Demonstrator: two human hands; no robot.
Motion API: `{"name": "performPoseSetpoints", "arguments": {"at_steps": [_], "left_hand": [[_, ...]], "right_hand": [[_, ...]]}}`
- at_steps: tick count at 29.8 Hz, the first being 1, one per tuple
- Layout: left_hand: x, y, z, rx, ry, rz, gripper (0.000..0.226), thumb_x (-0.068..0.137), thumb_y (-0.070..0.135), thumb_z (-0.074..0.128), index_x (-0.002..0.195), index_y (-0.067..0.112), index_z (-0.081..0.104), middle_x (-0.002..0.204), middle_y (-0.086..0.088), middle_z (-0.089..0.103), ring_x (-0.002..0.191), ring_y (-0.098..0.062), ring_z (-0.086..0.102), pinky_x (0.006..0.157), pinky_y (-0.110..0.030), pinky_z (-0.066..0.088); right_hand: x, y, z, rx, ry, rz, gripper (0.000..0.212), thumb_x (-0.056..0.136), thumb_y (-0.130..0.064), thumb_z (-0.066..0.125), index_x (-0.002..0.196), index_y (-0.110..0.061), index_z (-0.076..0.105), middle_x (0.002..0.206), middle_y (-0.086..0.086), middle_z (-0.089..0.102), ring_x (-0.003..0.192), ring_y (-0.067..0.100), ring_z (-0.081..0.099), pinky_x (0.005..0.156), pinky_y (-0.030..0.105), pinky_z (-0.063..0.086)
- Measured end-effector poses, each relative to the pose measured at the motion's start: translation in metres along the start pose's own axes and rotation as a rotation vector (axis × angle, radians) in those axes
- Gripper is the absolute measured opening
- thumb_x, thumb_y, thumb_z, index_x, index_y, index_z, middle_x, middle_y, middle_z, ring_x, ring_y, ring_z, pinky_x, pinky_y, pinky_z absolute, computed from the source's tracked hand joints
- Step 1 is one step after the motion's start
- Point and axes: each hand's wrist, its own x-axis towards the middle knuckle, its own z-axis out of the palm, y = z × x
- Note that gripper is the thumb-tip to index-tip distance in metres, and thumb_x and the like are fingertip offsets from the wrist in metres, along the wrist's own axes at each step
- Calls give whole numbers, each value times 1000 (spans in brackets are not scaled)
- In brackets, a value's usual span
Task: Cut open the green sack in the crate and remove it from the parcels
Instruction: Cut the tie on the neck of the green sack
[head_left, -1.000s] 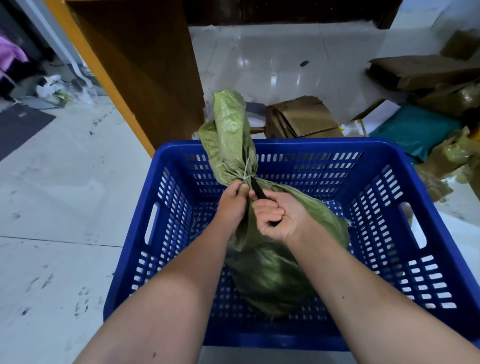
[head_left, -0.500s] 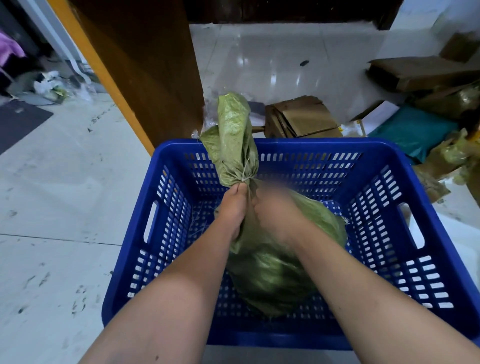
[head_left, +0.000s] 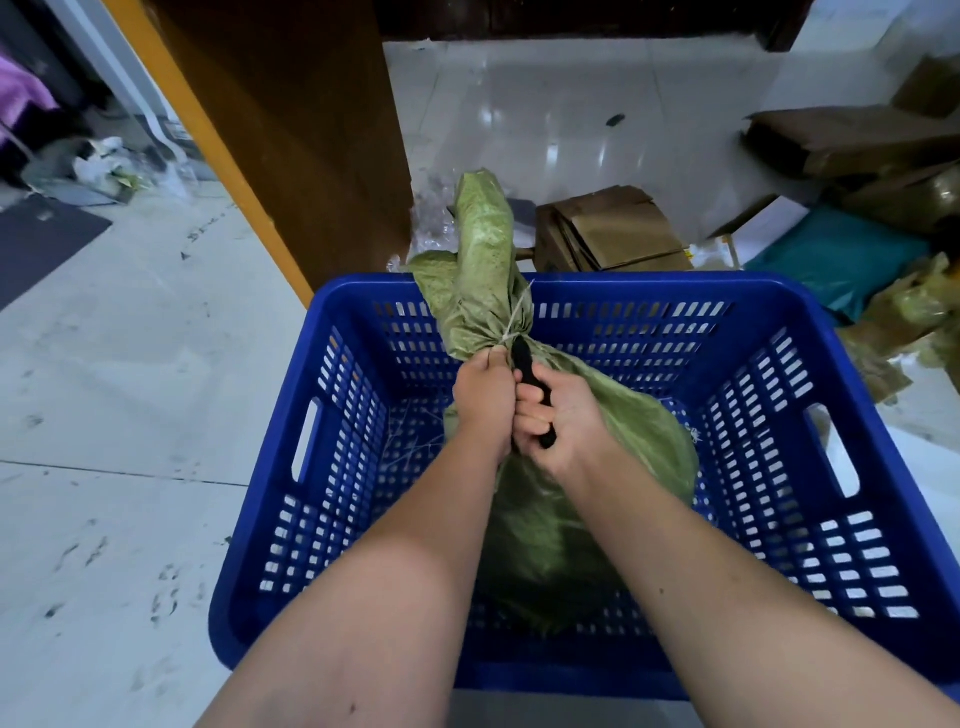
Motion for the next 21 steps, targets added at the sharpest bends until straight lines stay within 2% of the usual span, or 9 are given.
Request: {"name": "performPoseSetpoints", "arguments": {"at_steps": [2, 6, 10, 11, 14, 18, 21], "left_hand": [[-10, -8, 7, 58, 64, 16, 33, 99, 23, 42, 74, 11, 58, 77, -10, 57, 75, -24, 54, 73, -36, 43], [-8, -7, 1, 39, 140, 17, 38, 100, 24, 37, 93, -3, 62, 98, -27, 64, 94, -38, 61, 89, -44, 48], [-4, -1, -6, 17, 60, 5, 34, 103, 25, 34, 85, 6, 56, 85, -15, 56, 85, -27, 54, 80, -38, 43], [-5, -1, -6, 6, 39, 0, 34, 103, 26, 34, 86, 6, 56, 86, -13, 57, 86, -27, 54, 83, -39, 44], [-7, 2, -7, 9, -9, -17, 40, 101, 31, 34, 108, 4, 64, 110, -19, 66, 105, -36, 62, 100, -48, 47], [-2, 5, -12, -31, -83, -55, 50, 91, 42, 37, 115, 9, 65, 117, -20, 67, 111, -39, 62, 102, -53, 46], [4, 5, -15, -51, -116, -76, 59, 79, 46, 39, 118, 10, 64, 119, -21, 66, 110, -38, 62, 103, -56, 45]], "right_hand": [[4, -17, 8, 172, 4, -34, 38, 104, -24, 37, 68, -14, 42, 38, -6, 35, 23, 6, 27, 24, 15, 20], [-9, -17, 6, -145, 15, -43, 38, 103, -29, 39, 71, -11, 47, 39, -6, 35, 24, 6, 24, 26, 16, 17], [-14, -9, -12, -211, 34, -31, 36, 103, -31, 37, 74, -12, 47, 41, -6, 36, 25, 5, 24, 26, 14, 18], [-14, -9, -11, -218, 33, -32, 36, 103, -32, 37, 75, -12, 48, 41, -5, 36, 26, 5, 25, 26, 13, 19], [-18, -7, -5, -248, 34, -54, 33, 102, -34, 37, 79, -14, 50, 43, -4, 39, 29, 6, 28, 29, 13, 21], [-24, -7, -1, -277, 21, -87, 31, 102, -40, 38, 82, -19, 49, 45, -3, 38, 31, 6, 25, 30, 14, 19], [-24, -9, 3, -306, 31, -144, 32, 104, -31, 31, 91, -15, 55, 52, -2, 39, 38, 8, 27, 34, 18, 23]]}}
